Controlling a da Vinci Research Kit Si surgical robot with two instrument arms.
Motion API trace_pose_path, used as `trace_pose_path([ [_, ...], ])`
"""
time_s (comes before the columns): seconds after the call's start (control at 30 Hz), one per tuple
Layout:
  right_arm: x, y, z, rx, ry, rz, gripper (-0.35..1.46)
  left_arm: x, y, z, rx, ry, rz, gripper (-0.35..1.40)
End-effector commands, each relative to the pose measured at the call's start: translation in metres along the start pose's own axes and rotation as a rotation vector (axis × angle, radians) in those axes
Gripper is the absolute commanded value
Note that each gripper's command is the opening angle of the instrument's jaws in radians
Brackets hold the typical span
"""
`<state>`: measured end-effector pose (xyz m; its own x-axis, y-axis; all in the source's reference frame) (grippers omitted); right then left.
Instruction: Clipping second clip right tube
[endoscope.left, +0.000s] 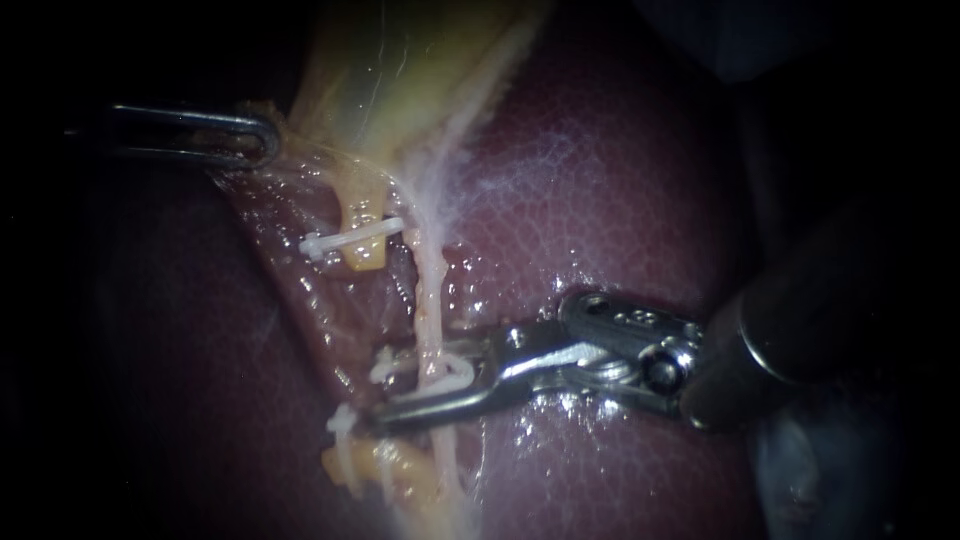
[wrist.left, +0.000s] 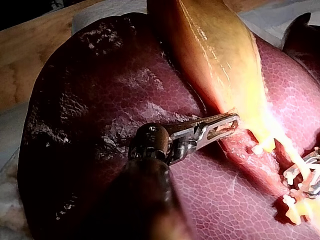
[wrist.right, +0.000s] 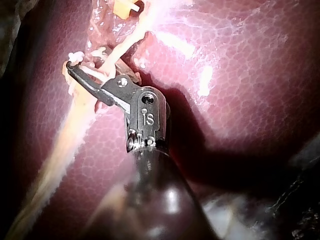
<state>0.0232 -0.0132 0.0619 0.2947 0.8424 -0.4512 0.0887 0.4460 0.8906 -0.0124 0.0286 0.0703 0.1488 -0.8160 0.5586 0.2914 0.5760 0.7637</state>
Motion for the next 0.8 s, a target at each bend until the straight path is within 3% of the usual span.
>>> trace_pose_path([
  [0.03,0.0,0.0,-0.0001,-0.001,0.0,0.011,0.35,0.0,0.0,0.0,0.0,0.0,0.0,-0.35],
  [0.33,-0.0001,0.0001,-0.0009,0.002,-0.001,0.047,0.09,0.0,0.0,0.0,0.0,0.0,0.0,-0.35],
  [0.5,0.0,0.0002,-0.0009,0.026,0.005,0.057,-0.35,0.0,0.0,0.0,0.0,0.0,0.0,-0.35],
  [0.8,0.0008,0.0001,-0.0012,0.032,0.007,0.089,-0.35,0.0,0.0001,0.0,0.0,0.0,0.0,-0.35],
])
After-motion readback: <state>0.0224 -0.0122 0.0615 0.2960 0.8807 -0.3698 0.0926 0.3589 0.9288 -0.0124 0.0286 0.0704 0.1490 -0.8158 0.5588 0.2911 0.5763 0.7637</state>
